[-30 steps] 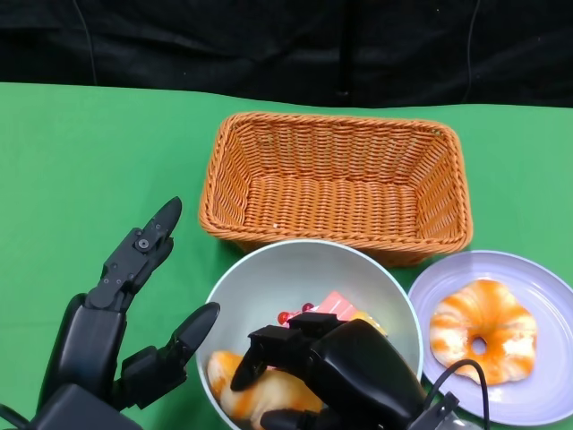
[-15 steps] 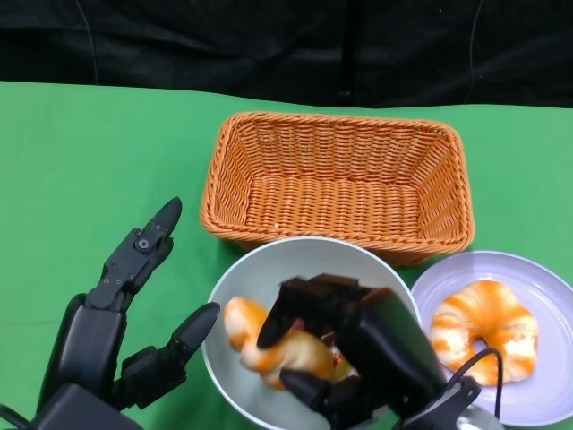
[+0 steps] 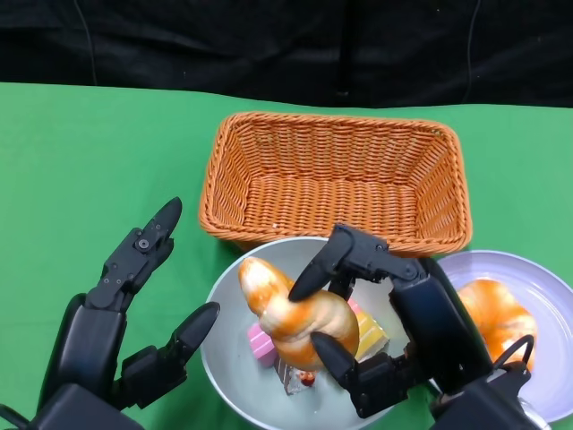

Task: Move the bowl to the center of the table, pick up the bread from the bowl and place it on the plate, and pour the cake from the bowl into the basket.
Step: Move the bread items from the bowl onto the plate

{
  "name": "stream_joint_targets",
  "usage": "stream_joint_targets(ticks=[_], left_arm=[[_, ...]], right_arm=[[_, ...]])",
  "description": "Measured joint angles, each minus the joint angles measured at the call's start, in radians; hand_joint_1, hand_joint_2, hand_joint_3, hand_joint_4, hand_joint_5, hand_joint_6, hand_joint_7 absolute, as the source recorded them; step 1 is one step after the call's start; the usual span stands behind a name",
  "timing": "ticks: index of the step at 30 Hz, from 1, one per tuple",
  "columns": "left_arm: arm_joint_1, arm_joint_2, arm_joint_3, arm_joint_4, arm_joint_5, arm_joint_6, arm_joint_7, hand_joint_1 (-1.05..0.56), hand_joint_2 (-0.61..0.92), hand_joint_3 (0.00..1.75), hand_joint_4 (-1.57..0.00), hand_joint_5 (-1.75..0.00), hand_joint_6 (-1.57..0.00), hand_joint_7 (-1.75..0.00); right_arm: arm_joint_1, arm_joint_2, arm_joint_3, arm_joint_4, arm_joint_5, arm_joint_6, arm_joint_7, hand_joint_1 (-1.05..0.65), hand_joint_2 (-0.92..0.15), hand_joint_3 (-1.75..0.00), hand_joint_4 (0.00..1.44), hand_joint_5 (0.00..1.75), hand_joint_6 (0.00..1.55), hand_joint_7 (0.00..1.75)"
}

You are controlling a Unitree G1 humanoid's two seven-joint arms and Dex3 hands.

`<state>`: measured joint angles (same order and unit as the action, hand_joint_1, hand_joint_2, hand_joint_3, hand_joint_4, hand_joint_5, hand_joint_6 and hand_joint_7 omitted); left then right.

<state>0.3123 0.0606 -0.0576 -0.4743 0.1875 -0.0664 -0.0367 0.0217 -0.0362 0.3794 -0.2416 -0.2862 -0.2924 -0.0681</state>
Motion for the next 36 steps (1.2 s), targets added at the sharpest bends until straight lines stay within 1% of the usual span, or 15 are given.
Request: stream_joint_targets(ticks=[2, 5, 6, 11, 15, 17, 19, 20, 23, 25, 27, 29, 32, 34, 36], left_arm=[[0.0, 0.0, 0.0, 0.0, 0.0, 0.0, 0.0, -0.63, 0.92, 0.48, 0.0, -0.68, -0.25, -0.01], [-0.001, -0.001, 0.0, 0.0, 0.0, 0.0, 0.0, -0.63, 0.92, 0.48, 0.0, -0.68, -0.25, -0.01], [-0.001, -0.001, 0.0, 0.0, 0.0, 0.0, 0.0, -0.63, 0.92, 0.48, 0.0, -0.68, -0.25, -0.01], [-0.006, -0.001, 0.0, 0.001, 0.0, 0.0, 0.0, -0.63, 0.92, 0.47, 0.0, -0.68, -0.25, -0.01], [-0.006, -0.001, 0.0, 0.001, -0.001, 0.0, 0.0, -0.63, 0.92, 0.47, 0.0, -0.68, -0.25, -0.01], [-0.006, -0.001, 0.0, 0.001, -0.002, 0.0, 0.0, -0.62, 0.92, 0.47, 0.0, -0.68, -0.25, -0.01], [-0.006, -0.001, 0.0, 0.001, -0.002, 0.001, 0.0, -0.62, 0.92, 0.47, 0.0, -0.68, -0.25, -0.01], [-0.006, -0.001, 0.0, 0.001, -0.002, 0.001, 0.0, -0.62, 0.92, 0.47, 0.0, -0.68, -0.25, -0.01], [-0.006, -0.001, 0.0, 0.001, -0.002, 0.0, 0.0, -0.62, 0.92, 0.47, 0.0, -0.68, -0.25, -0.01], [-0.006, -0.001, 0.002, 0.002, -0.003, 0.0, 0.0, -0.62, 0.92, 0.47, 0.0, -0.68, -0.25, -0.01], [-0.005, -0.001, 0.002, 0.002, -0.004, 0.0, 0.0, -0.62, 0.92, 0.47, 0.0, -0.67, -0.25, 0.0], [-0.003, -0.001, 0.002, 0.002, -0.006, 0.0, 0.0, -0.63, 0.92, 0.47, 0.0, -0.67, -0.25, 0.0], [0.005, 0.0, 0.005, 0.002, -0.011, 0.0, 0.0, -0.63, 0.92, 0.48, 0.0, -0.67, -0.24, 0.0], [0.008, 0.001, 0.005, 0.002, -0.013, 0.0, 0.0, -0.63, 0.92, 0.48, 0.0, -0.66, -0.23, 0.0], [0.01, 0.003, 0.006, 0.002, -0.014, 0.0, 0.0, -0.63, 0.92, 0.48, 0.0, -0.66, -0.23, 0.0]], right_arm=[[0.007, 0.002, -0.004, -0.008, 0.006, 0.009, 0.012, -0.1, -0.19, -1.72, 0.97, 1.75, 0.83, 1.52], [0.031, 0.013, -0.049, -0.075, 0.048, 0.072, 0.023, -0.09, -0.35, -1.52, 0.98, 1.75, 0.79, 1.59], [0.033, 0.016, -0.072, -0.099, 0.064, 0.088, 0.023, -0.09, -0.37, -1.5, 0.98, 1.75, 0.78, 1.6], [0.032, 0.019, -0.14, -0.13, 0.064, 0.098, 0.014, -0.07, -0.28, -1.64, 0.98, 1.75, 0.81, 1.59], [0.02, 0.013, -0.175, -0.117, 0.04, 0.069, 0.002, -0.07, -0.26, -1.67, 0.99, 1.75, 0.82, 1.58], [0.002, 0.0, -0.207, -0.088, -0.006, 0.022, -0.029, -0.05, -0.21, -1.72, 1.0, 1.75, 0.85, 1.57], [-0.015, -0.02, -0.243, -0.061, -0.056, -0.017, -0.062, -0.05, -0.19, -1.74, 1.0, 1.75, 0.85, 1.57], [-0.019, -0.029, -0.255, -0.052, -0.083, -0.034, -0.077, -0.03, -0.14, -1.74, 1.01, 1.75, 0.87, 1.56], [-0.024, -0.071, -0.283, -0.017, -0.184, -0.08, -0.125, -0.04, -0.1, -1.75, 1.03, 1.72, 0.91, 1.52], [-0.025, -0.087, -0.299, 0.0, -0.226, -0.092, -0.149, -0.04, -0.1, -1.75, 1.03, 1.71, 0.92, 1.51], [-0.025, -0.1, -0.306, 0.009, -0.27, -0.096, -0.166, -0.07, -0.1, -1.75, 1.03, 1.73, 0.93, 1.5], [-0.024, -0.128, -0.323, 0.016, -0.33, -0.089, -0.176, -0.08, -0.08, -1.74, 1.03, 1.74, 0.92, 1.49], [-0.025, -0.161, -0.343, 0.027, -0.421, -0.056, -0.21, -0.09, -0.13, -1.63, 1.04, 1.75, 0.92, 1.52], [-0.025, -0.175, -0.344, 0.046, -0.486, -0.024, -0.234, -0.09, -0.15, -1.6, 1.04, 1.75, 0.92, 1.53], [-0.024, -0.182, -0.344, 0.056, -0.508, -0.008, -0.244, -0.09, -0.15, -1.58, 1.04, 1.75, 0.91, 1.53]])
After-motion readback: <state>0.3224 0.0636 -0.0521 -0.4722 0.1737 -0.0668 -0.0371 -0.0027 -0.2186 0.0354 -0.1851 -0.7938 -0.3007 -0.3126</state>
